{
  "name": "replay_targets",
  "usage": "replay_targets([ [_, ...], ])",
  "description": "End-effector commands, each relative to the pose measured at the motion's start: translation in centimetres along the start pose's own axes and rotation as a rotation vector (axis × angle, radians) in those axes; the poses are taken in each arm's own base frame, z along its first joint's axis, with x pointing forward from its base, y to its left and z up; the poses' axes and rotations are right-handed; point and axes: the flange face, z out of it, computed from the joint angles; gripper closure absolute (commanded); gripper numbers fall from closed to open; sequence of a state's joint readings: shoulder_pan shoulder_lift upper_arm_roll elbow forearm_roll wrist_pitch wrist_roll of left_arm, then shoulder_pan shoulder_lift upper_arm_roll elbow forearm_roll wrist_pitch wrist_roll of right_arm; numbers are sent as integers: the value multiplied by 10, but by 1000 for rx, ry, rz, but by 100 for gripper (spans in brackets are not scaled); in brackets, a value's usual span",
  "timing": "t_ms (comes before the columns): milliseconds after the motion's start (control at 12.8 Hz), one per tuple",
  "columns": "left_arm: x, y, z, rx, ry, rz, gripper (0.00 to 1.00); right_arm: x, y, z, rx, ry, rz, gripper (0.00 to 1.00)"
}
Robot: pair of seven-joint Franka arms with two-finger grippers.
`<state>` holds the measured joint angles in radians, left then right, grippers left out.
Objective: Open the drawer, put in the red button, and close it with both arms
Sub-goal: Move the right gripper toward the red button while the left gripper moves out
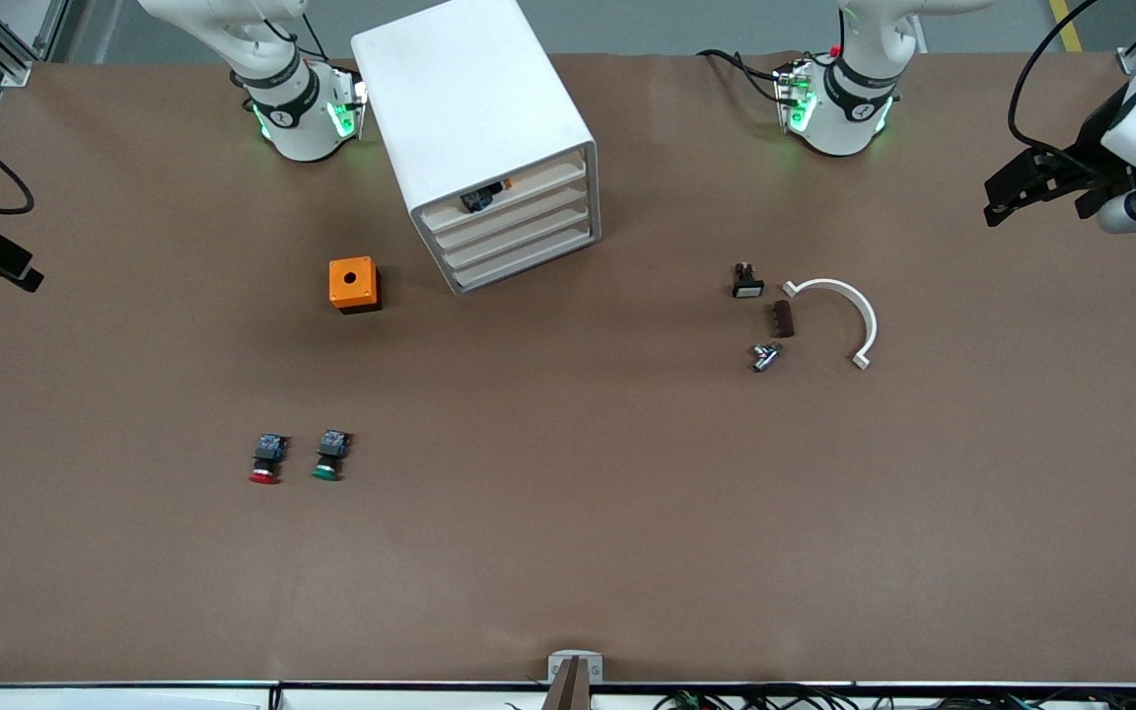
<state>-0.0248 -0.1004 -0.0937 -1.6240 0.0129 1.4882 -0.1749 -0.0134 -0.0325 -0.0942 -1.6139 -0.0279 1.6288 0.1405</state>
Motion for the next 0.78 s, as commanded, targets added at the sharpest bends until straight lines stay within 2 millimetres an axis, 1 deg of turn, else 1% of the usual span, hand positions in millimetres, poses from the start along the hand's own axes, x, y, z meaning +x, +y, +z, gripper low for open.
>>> replay_targets([
  [0,1,-2,-5,16,-3,7,0,-2,4,-1,2,-5,5,0],
  [235,3,-2,-3,14,-5,9,0,-1,6,-1,2,-4,10,0],
  [313,8,-1,-2,12,-7,6,0,-1,7,-1,2,-5,11,0],
  [391,18,-1,-5,8,3,8,0,-1,7,-1,2,-5,11,0],
  [469,29,-2,-2,7,0,5,0,-2,6,0,1,-10,13,0],
  [547,38,-2,9,6,-19,8,0,-1,7,1,1,-11,16,0],
  [704,49,3,28,10,-50,5,0,0,3,3,1,-12,10,0],
])
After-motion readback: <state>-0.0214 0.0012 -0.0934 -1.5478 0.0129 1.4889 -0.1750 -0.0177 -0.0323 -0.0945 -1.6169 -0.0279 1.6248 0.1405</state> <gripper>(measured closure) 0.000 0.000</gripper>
